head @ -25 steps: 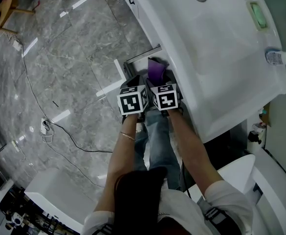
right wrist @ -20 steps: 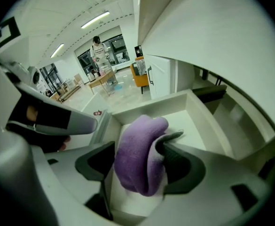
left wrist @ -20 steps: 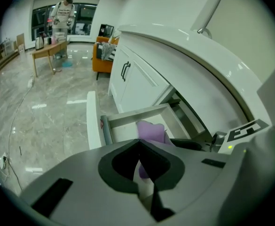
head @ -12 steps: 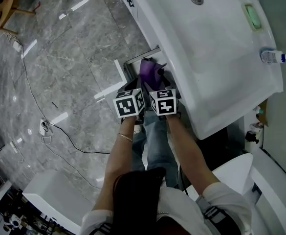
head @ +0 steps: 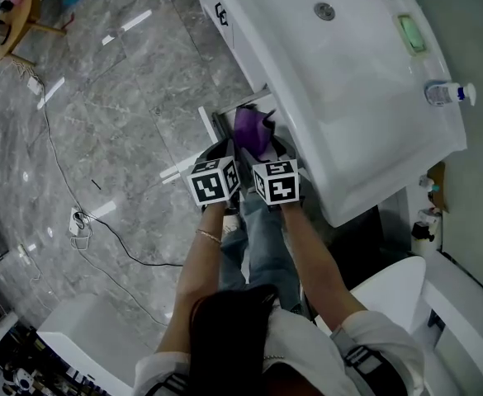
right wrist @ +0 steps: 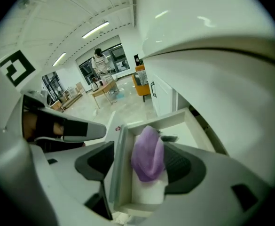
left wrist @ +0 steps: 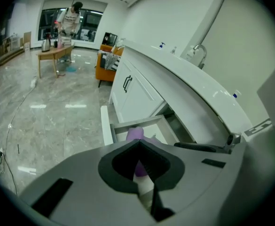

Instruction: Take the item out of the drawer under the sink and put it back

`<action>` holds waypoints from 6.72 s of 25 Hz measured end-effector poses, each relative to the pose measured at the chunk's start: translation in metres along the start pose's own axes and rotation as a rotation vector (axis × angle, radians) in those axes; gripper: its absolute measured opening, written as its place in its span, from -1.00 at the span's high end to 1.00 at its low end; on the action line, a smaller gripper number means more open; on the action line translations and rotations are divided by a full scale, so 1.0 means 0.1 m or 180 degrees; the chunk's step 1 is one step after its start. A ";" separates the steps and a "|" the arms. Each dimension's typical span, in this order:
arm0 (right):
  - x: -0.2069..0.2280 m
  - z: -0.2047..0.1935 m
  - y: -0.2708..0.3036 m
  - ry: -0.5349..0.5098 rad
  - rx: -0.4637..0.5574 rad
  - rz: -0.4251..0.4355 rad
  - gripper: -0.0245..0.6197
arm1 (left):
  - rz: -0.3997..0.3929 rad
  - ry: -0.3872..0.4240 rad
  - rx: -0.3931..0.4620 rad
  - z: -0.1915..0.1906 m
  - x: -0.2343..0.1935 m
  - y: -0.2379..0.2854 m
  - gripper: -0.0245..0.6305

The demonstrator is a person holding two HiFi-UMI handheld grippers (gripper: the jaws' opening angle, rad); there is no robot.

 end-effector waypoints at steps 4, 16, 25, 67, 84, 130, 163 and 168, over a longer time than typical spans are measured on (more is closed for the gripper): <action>-0.12 0.08 -0.18 0.0104 0.0066 0.0117 -0.06 | -0.0023 0.0045 0.0057 0.05 0.07 -0.18 0.91; -0.44 0.28 -0.95 0.0089 0.0374 0.0251 -0.06 | -0.0119 0.0159 0.0412 0.25 0.27 -0.94 0.91; -0.71 0.55 -1.65 0.0069 0.0891 0.0128 0.03 | -0.0248 0.0412 0.0790 0.42 0.59 -1.63 0.91; -1.46 0.69 -3.12 -0.0697 0.1915 -0.0442 0.88 | -0.0618 0.1127 0.1703 0.49 1.34 -2.97 0.92; -1.31 0.69 -2.95 -0.0659 0.1808 -0.0387 0.87 | -0.0546 0.1213 0.1591 0.50 1.28 -2.72 0.92; -0.66 0.63 -1.27 -0.0242 0.0653 -0.0163 0.14 | -0.0082 0.0722 0.0691 0.49 0.46 -1.14 0.92; -0.03 0.11 0.20 -0.0119 -0.0035 -0.0120 -0.05 | -0.0009 0.0523 0.0197 0.34 0.03 0.16 0.92; 0.08 0.01 0.42 -0.0144 -0.0155 -0.0195 -0.09 | 0.0139 0.0582 0.0134 0.32 -0.02 0.28 0.92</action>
Point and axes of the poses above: the fingertips, and each gripper's own axes: y forward along the fingers, x to its right, z out of its top, the point moved 5 cm from there along -y, backward along the fingers, and after that the axes turned 6 degrees about y, right-handed, at the moved point
